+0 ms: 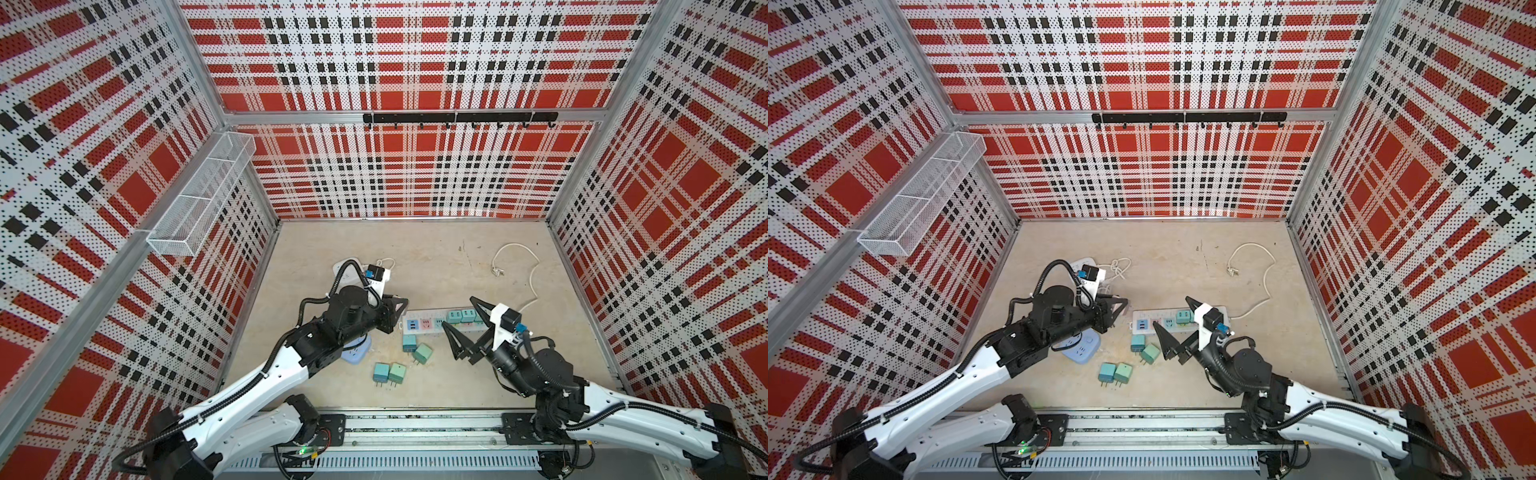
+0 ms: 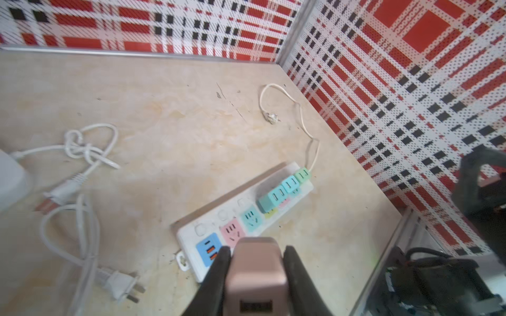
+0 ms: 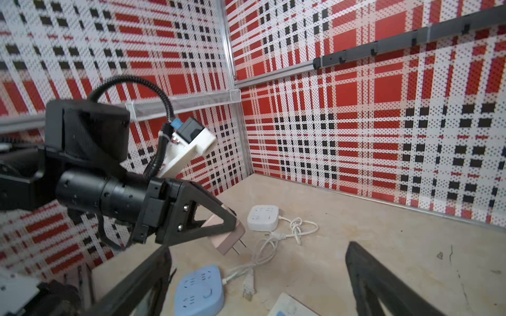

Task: Insert plugs into power strip
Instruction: Insert the plug into the socket.

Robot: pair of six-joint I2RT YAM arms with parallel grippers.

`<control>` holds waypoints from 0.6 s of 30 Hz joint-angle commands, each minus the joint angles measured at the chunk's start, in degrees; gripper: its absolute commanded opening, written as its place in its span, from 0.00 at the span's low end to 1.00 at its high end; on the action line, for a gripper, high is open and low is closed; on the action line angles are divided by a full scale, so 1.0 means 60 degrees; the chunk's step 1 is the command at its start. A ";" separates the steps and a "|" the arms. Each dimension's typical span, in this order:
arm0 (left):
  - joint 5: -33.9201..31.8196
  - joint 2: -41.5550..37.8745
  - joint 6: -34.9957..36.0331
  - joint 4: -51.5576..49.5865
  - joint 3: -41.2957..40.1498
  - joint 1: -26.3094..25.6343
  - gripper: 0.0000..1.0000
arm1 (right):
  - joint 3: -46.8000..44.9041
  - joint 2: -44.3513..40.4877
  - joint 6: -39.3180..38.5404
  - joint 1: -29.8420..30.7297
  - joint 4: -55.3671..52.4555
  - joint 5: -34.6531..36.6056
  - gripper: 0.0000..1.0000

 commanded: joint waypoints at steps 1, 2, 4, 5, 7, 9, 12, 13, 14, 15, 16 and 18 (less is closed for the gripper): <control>-0.0209 -0.0123 0.1315 -0.0239 0.0110 0.0240 0.00 | 0.0958 -0.0491 0.2495 0.0040 -0.2551 0.0532 1.00; -0.0128 -0.0108 0.1776 -0.0106 0.0018 0.0226 0.00 | 0.1216 -0.0620 0.2755 0.0040 -0.3103 0.0563 1.00; 0.0013 -0.0068 0.2478 0.0309 -0.0180 0.0183 0.00 | 0.1432 -0.0895 0.3185 0.0040 -0.3528 0.0519 1.00; 0.0043 -0.0044 0.2712 0.0526 -0.0282 0.0159 0.00 | 0.1434 -0.1068 0.3168 0.0039 -0.3558 0.0472 1.00; 0.0179 0.0002 0.3272 0.0922 -0.0489 0.0049 0.00 | 0.1326 -0.1446 0.3058 0.0041 -0.3478 0.0444 1.00; 0.0567 0.0153 0.3997 0.1172 -0.0616 -0.0098 0.00 | 0.1174 -0.1795 0.2876 0.0041 -0.3428 0.0632 1.00; 0.0217 0.0616 0.4838 0.1224 -0.0543 -0.0492 0.00 | 0.0861 -0.2305 0.2646 0.0044 -0.3335 0.0944 1.00; 0.0215 0.0816 0.5044 0.1222 -0.0469 -0.0566 0.00 | 0.0802 -0.2428 0.2566 0.0040 -0.3325 0.0922 1.00; 0.0238 0.1054 0.5279 0.1222 -0.0369 -0.0635 0.00 | 0.0767 -0.2537 0.2522 0.0036 -0.3335 0.0909 1.00; 0.0224 0.1268 0.5444 0.1227 -0.0281 -0.0698 0.00 | 0.0738 -0.2604 0.2479 0.0029 -0.3343 0.0958 1.00; 0.0223 0.1486 0.5574 0.1250 -0.0192 -0.0722 0.00 | 0.0736 -0.2647 0.2497 0.0030 -0.3402 0.1043 1.00; 0.0299 0.1925 0.5844 0.1335 0.0015 -0.0741 0.00 | 0.0786 -0.2653 0.2548 0.0033 -0.3509 0.1201 1.00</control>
